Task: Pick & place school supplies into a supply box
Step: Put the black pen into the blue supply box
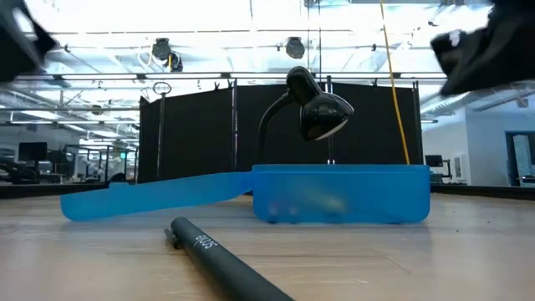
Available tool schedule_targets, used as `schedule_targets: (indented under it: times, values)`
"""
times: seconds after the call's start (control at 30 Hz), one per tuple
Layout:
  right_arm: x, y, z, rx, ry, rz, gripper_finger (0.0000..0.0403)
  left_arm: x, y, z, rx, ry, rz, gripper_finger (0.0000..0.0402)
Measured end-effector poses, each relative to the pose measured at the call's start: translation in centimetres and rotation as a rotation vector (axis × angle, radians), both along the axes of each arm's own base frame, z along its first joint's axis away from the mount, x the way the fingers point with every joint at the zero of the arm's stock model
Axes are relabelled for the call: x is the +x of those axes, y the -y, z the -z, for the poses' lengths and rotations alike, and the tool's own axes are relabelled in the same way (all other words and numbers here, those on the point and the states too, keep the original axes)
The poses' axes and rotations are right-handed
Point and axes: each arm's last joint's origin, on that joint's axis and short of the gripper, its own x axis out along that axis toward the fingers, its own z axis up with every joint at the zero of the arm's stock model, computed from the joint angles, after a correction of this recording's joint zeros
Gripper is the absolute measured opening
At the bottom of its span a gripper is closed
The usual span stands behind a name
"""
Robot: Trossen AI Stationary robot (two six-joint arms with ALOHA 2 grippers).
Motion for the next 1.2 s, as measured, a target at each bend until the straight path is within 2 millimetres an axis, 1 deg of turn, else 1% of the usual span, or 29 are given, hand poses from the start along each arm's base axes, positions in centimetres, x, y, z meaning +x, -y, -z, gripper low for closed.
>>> schedule_targets:
  times: [0.03, 0.1, 0.2, 0.3, 0.4, 0.47, 0.53, 0.63, 0.7, 0.8, 0.9, 0.97, 1.03, 1.1, 1.2]
  values:
    - [-0.4, 0.1, -0.6, 0.013, 0.038, -0.046, 0.0, -0.2, 0.6, -0.6, 0.039, 0.037, 0.023, 0.0021]
    - [-1.4, 0.7, -1.6, 0.031, 0.095, -0.109, 0.0, 0.0, 1.8, -2.5, 0.119, 0.126, 0.065, 0.0021]
    - [-2.8, 2.3, -2.3, 0.042, 0.143, -0.109, 0.0, 1.1, 3.0, -5.1, 0.285, 0.21, 0.134, 0.0021]
    - [-3.8, 3.4, -3.1, 0.082, 0.2, -0.139, 0.0, 3.0, 3.2, -7.5, 0.401, 0.254, 0.169, 0.0021]
    - [-4.3, 3.5, -3.9, 0.14, 0.232, -0.256, 0.0, 5.2, 2.1, -10.0, 0.507, 0.287, 0.175, 0.0021]
    - [-4.6, 3.5, -4.2, 0.146, 0.246, -0.333, 0.0, 6.7, 1.1, -11.0, 0.571, 0.284, 0.208, 0.0021]
    - [-4.8, 3.6, -4.7, 0.144, 0.283, -0.37, 0.0, 7.9, -0.2, -12.0, 0.632, 0.283, 0.26, 0.0021]
    - [-5.0, 4.2, -5.3, 0.123, 0.328, -0.364, 0.0, 9.0, -2.8, -13.6, 0.729, 0.269, 0.255, 0.002]
    - [-5.2, 4.8, -5.6, 0.118, 0.351, -0.345, 0.0, 9.1, -4.9, -14.7, 0.764, 0.265, 0.226, 0.001]
    - [-5.5, 5.7, -6.2, 0.122, 0.389, -0.303, 0.0, 8.2, -8.1, -16.0, 0.768, 0.274, 0.206, 0.0005]
    - [-5.9, 6.7, -6.5, 0.115, 0.414, -0.257, 0.0, 5.8, -10.9, -16.9, 0.729, 0.318, 0.204, 0.0004]
    - [-6.2, 7.3, -6.8, 0.118, 0.435, -0.232, 0.0, 3.8, -12.3, -17.1, 0.694, 0.382, 0.192, 0.0003]
    - [-6.7, 7.9, -7.1, 0.129, 0.464, -0.233, 0.0, 1.2, -13.2, -16.6, 0.665, 0.453, 0.178, 0.0003]
    - [-7.2, 8.4, -7.4, 0.133, 0.492, -0.232, 0.0, -1.3, -13.9, -15.7, 0.626, 0.545, 0.171, 0.0003]
    - [-7.7, 8.9, -7.5, 0.13, 0.532, -0.232, 0.0, -4.4, -15.1, -13.2, 0.588, 0.653, 0.151, 0.0003]
